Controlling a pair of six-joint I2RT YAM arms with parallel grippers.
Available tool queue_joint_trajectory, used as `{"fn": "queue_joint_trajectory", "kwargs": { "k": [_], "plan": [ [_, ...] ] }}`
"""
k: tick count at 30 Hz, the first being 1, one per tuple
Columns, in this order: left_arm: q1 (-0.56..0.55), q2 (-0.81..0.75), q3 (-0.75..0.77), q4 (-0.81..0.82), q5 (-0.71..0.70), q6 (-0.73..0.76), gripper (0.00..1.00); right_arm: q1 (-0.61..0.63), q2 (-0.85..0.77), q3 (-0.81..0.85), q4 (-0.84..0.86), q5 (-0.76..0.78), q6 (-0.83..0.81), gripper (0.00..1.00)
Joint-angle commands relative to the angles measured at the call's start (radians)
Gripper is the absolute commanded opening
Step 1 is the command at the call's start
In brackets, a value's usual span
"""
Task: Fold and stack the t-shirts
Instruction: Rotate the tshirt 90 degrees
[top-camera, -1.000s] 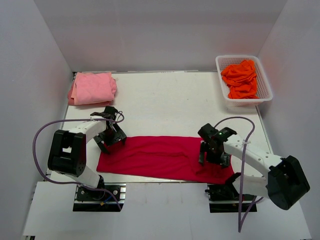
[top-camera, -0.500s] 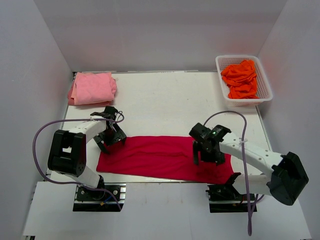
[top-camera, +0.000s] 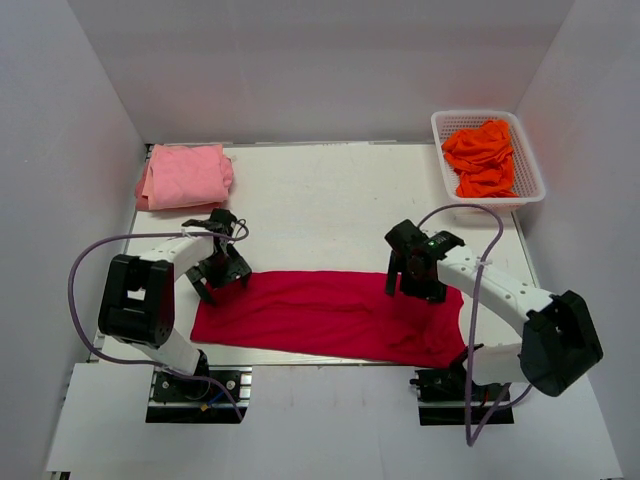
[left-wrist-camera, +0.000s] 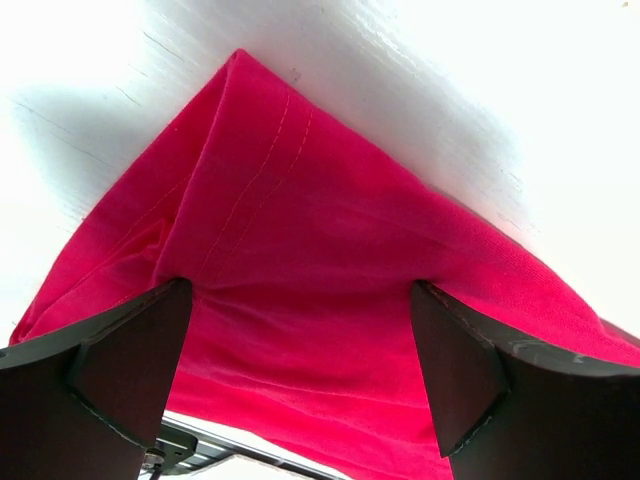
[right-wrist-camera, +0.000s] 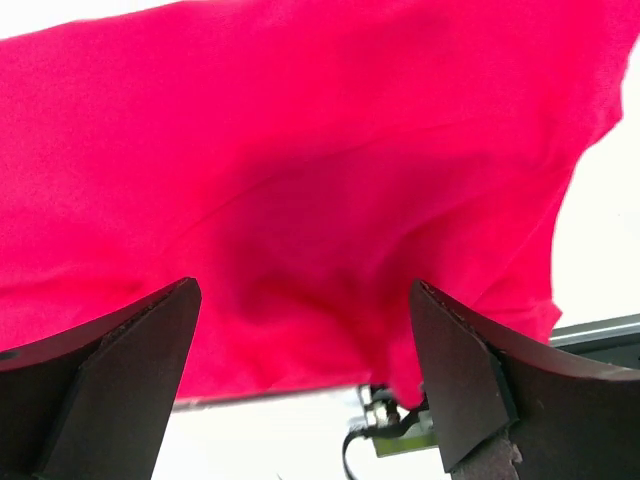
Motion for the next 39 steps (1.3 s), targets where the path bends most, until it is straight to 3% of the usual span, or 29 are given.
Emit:
{"fn": "queue_joint_trajectory", "kwargs": {
  "k": [1, 8, 14, 15, 19, 20, 22, 23, 24, 25, 26, 28, 31, 32, 36, 39],
  "plan": [
    [0.011, 0.023, 0.015, 0.001, -0.084, -0.006, 1.00, -0.053, 0.022, -0.069, 0.064, 0.015, -0.009, 0.90],
    [0.011, 0.033, 0.035, -0.018, -0.084, -0.035, 1.00, -0.156, 0.142, -0.178, 0.311, -0.060, -0.081, 0.90],
    [-0.004, 0.051, 0.035, -0.061, -0.060, -0.058, 1.00, -0.233, 0.373, -0.021, 0.480, -0.075, -0.166, 0.90],
    [-0.004, 0.051, 0.035, -0.061, -0.025, -0.031, 1.00, -0.247, 0.471, 0.009, 0.510, -0.060, -0.178, 0.90],
    [-0.050, -0.004, -0.051, -0.113, 0.081, -0.031, 1.00, -0.274, 0.696, 0.372, 0.549, -0.129, -0.266, 0.90],
    [-0.075, -0.053, -0.069, -0.113, 0.112, -0.031, 1.00, -0.274, 0.774, 0.536, 0.558, -0.146, -0.271, 0.90],
    [-0.105, -0.108, -0.126, -0.098, 0.236, -0.031, 1.00, -0.273, 0.916, 0.646, 0.653, -0.271, -0.333, 0.90],
    [-0.124, -0.134, -0.147, -0.084, 0.294, -0.040, 1.00, -0.268, 0.954, 0.825, 0.667, -0.323, -0.345, 0.90],
    [-0.165, -0.157, -0.170, -0.069, 0.410, -0.049, 1.00, -0.267, 0.987, 0.887, 0.728, -0.345, -0.407, 0.90],
    [-0.191, -0.189, -0.204, -0.069, 0.489, -0.058, 1.00, -0.264, 1.084, 1.070, 0.756, -0.430, -0.491, 0.90],
    [-0.217, -0.199, -0.204, -0.078, 0.489, -0.058, 1.00, -0.262, 1.115, 1.072, 0.756, -0.475, -0.585, 0.90],
    [-0.294, -0.213, -0.172, -0.133, 0.541, -0.031, 1.00, -0.268, 1.207, 1.293, 0.724, -0.528, -0.714, 0.90],
    [-0.377, -0.243, -0.070, -0.176, 0.701, 0.049, 1.00, -0.268, 1.185, 1.342, 0.690, -0.582, -0.764, 0.90],
    [-0.391, -0.252, -0.035, -0.176, 0.738, 0.066, 1.00, -0.262, 1.089, 1.309, 0.751, -0.580, -0.815, 0.90],
    [-0.412, -0.263, 0.182, -0.187, 0.720, 0.170, 1.00, -0.255, 0.886, 1.094, 0.889, -0.569, -0.755, 0.90],
    [-0.422, -0.274, 0.199, -0.187, 0.645, 0.209, 1.00, -0.244, 0.829, 1.061, 0.838, -0.601, -0.693, 0.90]
  ]
}}
